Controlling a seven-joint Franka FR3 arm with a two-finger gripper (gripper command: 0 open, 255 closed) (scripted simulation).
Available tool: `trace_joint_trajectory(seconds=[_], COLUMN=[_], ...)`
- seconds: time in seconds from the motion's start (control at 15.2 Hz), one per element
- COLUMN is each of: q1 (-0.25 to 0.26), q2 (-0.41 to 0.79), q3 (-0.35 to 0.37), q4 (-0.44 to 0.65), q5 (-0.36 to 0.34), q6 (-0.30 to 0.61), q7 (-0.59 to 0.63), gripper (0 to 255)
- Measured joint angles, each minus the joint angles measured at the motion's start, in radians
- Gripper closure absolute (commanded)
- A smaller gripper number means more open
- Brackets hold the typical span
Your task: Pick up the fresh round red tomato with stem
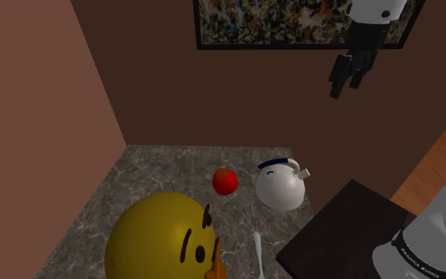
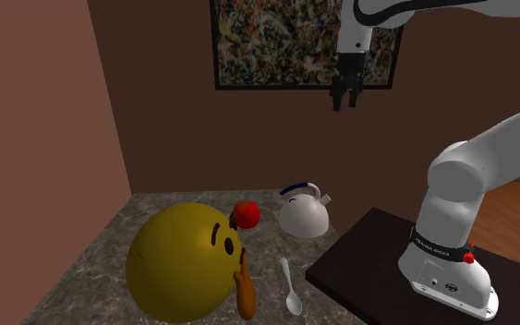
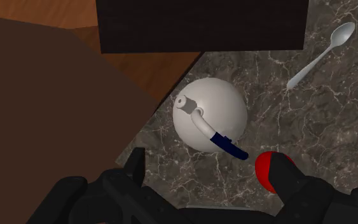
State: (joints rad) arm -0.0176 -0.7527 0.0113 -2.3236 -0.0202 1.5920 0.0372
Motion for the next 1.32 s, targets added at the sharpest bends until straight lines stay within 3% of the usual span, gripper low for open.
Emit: trace_joint_trajectory(seconds=[0.13,0.59,1.32], q1=[-0.001,-0.020,-0.038], q2=[0.011,0.200,0.605], q3=[0.008,0.100,0.191], q4=[-0.003,0.010,0.136], q5=[0.009,0.115,0.248], q6=[0.008,0.100,0.282], q7=[0.019,0.270,0.641], gripper=[0,0,0])
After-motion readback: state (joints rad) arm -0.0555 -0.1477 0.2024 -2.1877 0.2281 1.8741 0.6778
